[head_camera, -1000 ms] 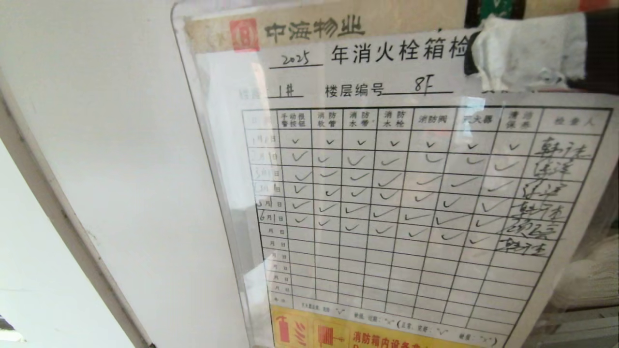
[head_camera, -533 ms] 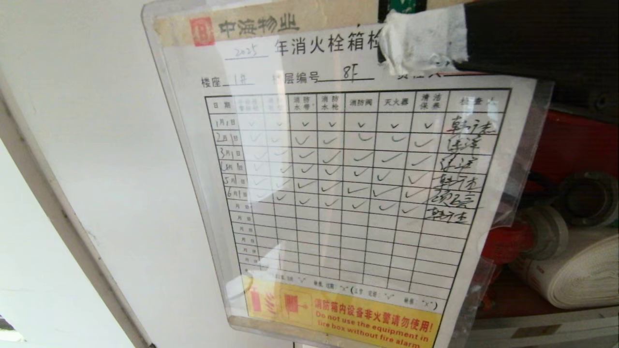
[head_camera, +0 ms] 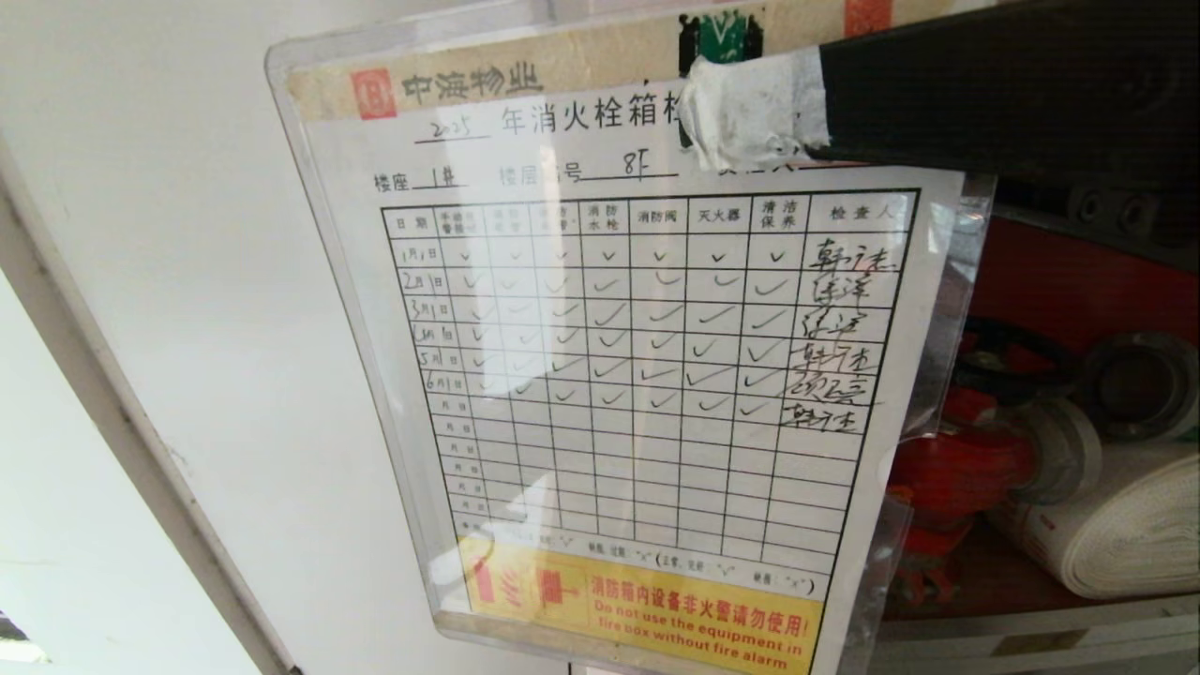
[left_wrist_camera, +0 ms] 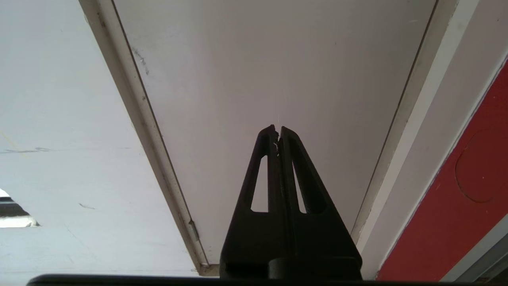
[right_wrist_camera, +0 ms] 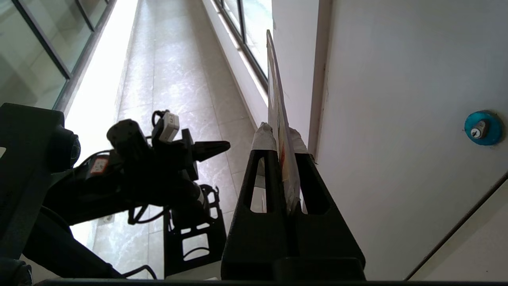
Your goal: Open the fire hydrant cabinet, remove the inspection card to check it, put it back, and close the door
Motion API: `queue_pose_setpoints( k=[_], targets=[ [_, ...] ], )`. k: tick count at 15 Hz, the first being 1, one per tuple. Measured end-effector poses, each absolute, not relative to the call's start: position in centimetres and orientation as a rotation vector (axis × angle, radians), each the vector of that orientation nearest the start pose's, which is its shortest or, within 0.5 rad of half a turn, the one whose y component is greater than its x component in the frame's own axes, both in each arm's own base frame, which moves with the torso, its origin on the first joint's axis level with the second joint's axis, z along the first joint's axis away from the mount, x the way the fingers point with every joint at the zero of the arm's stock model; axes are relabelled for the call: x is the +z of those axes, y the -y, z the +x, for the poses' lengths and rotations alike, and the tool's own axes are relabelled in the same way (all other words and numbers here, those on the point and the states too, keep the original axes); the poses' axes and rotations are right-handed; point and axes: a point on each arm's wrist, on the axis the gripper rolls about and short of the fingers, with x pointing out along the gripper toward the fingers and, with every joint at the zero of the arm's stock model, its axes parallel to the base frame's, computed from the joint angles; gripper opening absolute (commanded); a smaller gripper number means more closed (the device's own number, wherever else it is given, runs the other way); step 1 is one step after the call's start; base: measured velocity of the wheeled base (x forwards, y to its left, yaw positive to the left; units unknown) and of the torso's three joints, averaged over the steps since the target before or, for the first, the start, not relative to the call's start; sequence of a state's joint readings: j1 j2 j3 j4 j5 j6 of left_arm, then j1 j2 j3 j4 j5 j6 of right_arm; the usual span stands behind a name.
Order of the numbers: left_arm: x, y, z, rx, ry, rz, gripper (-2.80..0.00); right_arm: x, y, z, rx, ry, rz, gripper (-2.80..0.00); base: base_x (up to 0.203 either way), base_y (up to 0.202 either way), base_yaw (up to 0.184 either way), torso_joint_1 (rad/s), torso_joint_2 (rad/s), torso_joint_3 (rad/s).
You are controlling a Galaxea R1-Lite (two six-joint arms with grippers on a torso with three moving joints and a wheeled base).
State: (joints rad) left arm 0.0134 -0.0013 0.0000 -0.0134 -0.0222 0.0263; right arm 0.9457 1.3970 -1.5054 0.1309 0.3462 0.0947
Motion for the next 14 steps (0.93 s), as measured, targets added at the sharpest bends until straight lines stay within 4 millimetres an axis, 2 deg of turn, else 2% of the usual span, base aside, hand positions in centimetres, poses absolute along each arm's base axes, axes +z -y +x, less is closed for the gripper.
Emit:
queue_pose_setpoints(
  k=[7, 14],
  targets=[
    [7.7, 0.1, -2.3, -0.009, 0.014, 0.027, -2.8, 38.4, -18.1, 12.3, 1.282, -0.096, 0.07, -2.8, 0.0, 0.0, 0.0, 0.0, 0.0, 0.0],
    [7.7, 0.1, -2.3, -0.009, 0.015, 0.027, -2.8, 38.2, -16.6, 11.8, 1.237, -0.09, 0.074, -2.8, 0.0, 0.0, 0.0, 0.0, 0.0, 0.0]
  ],
)
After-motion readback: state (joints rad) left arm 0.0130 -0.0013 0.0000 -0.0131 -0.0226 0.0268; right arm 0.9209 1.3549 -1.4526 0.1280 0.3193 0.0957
